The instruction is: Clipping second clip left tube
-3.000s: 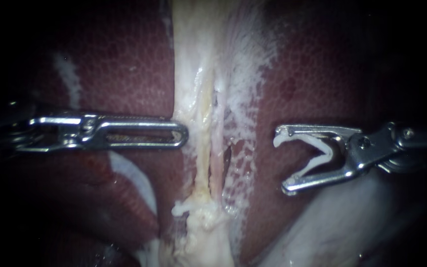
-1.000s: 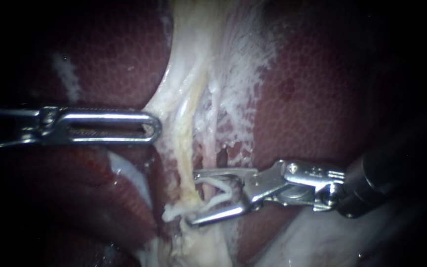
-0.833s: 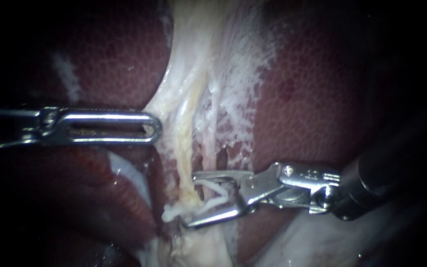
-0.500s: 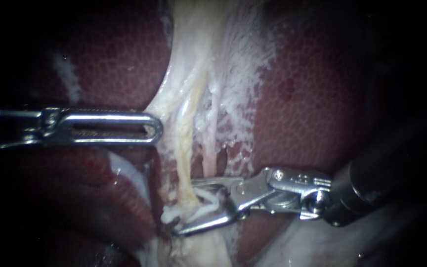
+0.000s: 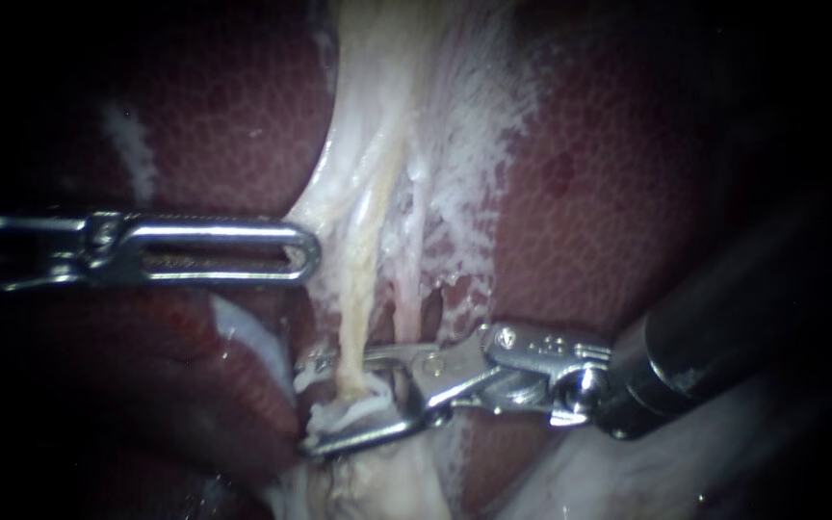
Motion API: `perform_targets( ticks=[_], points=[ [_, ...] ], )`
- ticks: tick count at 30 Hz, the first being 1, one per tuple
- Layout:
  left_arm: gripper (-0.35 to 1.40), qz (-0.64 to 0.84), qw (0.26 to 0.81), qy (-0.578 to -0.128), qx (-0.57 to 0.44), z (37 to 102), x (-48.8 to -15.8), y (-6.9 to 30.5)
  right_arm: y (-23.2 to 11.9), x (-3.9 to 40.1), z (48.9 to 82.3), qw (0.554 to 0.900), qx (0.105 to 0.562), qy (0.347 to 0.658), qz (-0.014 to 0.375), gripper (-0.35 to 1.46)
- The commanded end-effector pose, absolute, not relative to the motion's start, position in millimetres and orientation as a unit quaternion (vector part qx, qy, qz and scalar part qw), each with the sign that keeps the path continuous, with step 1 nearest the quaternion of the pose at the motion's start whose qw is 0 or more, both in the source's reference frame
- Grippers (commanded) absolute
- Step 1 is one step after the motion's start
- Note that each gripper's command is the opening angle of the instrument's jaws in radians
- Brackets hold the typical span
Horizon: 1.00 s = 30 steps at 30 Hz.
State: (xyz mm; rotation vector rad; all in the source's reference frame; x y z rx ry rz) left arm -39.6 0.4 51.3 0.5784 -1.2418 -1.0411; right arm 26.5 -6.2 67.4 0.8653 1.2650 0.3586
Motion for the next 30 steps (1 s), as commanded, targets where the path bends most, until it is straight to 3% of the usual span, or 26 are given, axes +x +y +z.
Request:
perform_targets(
  ticks=[1,8,13,30],
  points=[
    [-0.35,-0.459,0.652,-0.547,0.255,51.3,-39.6,0.4,-6.1,26.3,67.5,0.706,0.389,0.569,0.161,0.51],
    [-0.35,-0.459,0.652,-0.547,0.255,51.3,-39.7,0.3,-5.6,25.8,68.2,0.714,0.382,0.562,0.166,0.35],
    [-0.35,-0.460,0.652,-0.547,0.253,51.3,-39.7,0.3,-5.1,25.4,68.8,0.734,0.364,0.544,0.181,-0.32],
    [-0.35,-0.460,0.652,-0.547,0.253,51.4,-39.8,0.3,-5.2,25.1,69.4,0.735,0.363,0.540,0.190,-0.35]
  ],
)
